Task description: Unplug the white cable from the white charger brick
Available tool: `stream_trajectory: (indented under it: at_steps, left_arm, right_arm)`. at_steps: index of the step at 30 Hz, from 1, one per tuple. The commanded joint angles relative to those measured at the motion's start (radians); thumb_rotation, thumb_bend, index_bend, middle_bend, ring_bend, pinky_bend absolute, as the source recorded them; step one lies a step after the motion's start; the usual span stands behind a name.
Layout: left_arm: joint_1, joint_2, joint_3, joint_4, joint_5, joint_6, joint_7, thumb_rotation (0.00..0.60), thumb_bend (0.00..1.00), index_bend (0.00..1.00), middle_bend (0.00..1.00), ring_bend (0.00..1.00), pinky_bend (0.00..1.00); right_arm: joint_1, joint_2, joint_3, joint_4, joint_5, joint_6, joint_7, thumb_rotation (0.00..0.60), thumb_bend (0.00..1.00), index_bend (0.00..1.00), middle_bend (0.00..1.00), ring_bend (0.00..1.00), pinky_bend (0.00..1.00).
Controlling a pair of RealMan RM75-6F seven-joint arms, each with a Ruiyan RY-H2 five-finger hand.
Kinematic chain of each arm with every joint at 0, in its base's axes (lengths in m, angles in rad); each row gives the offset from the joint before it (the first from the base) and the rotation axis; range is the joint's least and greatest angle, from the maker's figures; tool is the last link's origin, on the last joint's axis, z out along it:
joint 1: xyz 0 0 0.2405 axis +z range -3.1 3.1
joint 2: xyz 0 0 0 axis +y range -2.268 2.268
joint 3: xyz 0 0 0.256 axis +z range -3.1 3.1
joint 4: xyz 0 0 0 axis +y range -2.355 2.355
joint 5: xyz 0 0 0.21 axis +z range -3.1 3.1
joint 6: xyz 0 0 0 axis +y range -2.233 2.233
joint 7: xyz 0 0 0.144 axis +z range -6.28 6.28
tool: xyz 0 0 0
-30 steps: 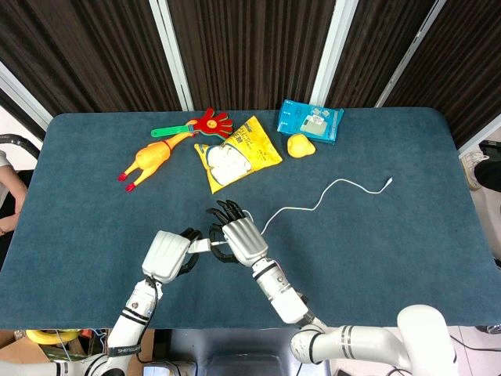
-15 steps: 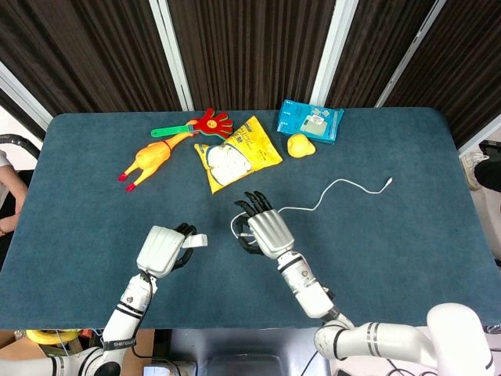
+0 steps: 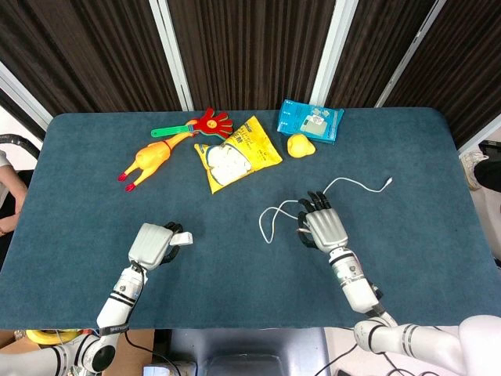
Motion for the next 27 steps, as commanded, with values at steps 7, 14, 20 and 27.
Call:
stream_trajectory:
  at_steps: [7, 14, 20, 27]
  left_arm:
    - [-0.014, -0.03, 0.013, 0.06, 0.006, -0.047, -0.018, 0.6, 0.52, 0.61, 0.6, 0.48, 0.58]
    - [0.085, 0.026, 0.028, -0.19, -0.2, 0.022, 0.209, 0.6, 0.49, 0.17, 0.1, 0.11, 0.43]
    - [0.069, 0.114, 0.041, -0.224, -0.069, -0.012, 0.069, 0.6, 0.44, 0.0, 0.0, 0.0, 0.32]
    - [0.12, 0.276, 0.065, -0.325, 0.166, 0.11, -0.239, 0.6, 0.44, 0.0, 0.0, 0.0, 0.21]
  right_arm:
    - [-0.028, 0.024, -0.014, 0.066, 0.02, -0.065, 0.056, 0.6, 0.59, 0.79, 0.28, 0.07, 0.02]
    - [-0.035, 0.112, -0.012, -0.038, 0.061, -0.16, 0.116, 0.6, 0.58, 0.28, 0.17, 0.01, 0.01]
    - [-0.057, 0.269, -0.03, -0.199, 0.054, -0.215, 0.183, 0.6, 0.34, 0.0, 0.0, 0.0, 0.0]
    - [-0.175, 0.493, -0.088, -0.413, -0.097, -0.051, 0.211, 0.6, 0.3, 0.0, 0.0, 0.0, 0.0]
